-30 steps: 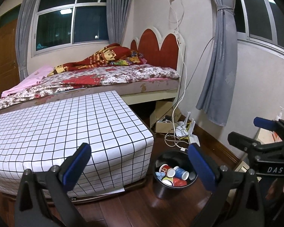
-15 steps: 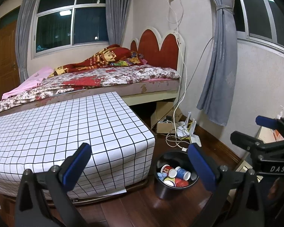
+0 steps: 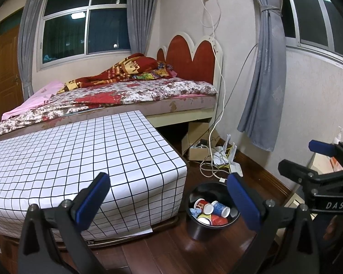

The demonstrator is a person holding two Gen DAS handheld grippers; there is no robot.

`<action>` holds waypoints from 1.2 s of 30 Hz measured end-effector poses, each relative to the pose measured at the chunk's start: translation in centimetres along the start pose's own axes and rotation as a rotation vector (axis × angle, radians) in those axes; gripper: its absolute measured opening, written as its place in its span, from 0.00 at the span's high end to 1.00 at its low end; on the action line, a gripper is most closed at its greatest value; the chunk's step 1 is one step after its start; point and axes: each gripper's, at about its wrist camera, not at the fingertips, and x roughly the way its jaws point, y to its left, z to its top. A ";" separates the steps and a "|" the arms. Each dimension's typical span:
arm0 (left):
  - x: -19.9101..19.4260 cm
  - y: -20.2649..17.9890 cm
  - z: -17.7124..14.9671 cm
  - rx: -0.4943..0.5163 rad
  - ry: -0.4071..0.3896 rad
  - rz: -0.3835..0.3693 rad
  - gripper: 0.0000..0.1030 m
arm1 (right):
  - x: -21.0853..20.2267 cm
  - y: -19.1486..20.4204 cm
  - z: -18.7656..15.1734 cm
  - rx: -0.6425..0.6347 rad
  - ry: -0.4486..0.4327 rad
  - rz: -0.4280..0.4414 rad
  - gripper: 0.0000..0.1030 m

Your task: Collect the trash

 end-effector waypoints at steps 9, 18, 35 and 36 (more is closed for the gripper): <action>0.0 0.4 -0.1 0.005 -0.004 -0.007 0.01 | 0.0 0.0 0.0 0.002 0.000 0.000 0.01; -0.1 0.7 -0.2 0.002 -0.004 -0.007 0.01 | 0.4 -0.1 -0.4 0.006 0.007 0.008 0.01; -0.1 1.0 -0.2 -0.009 -0.009 -0.007 0.01 | 0.6 0.3 -0.7 0.000 0.010 0.013 0.01; -0.2 1.0 -0.2 -0.007 -0.012 -0.002 0.01 | 0.6 0.3 -0.7 0.000 0.011 0.012 0.01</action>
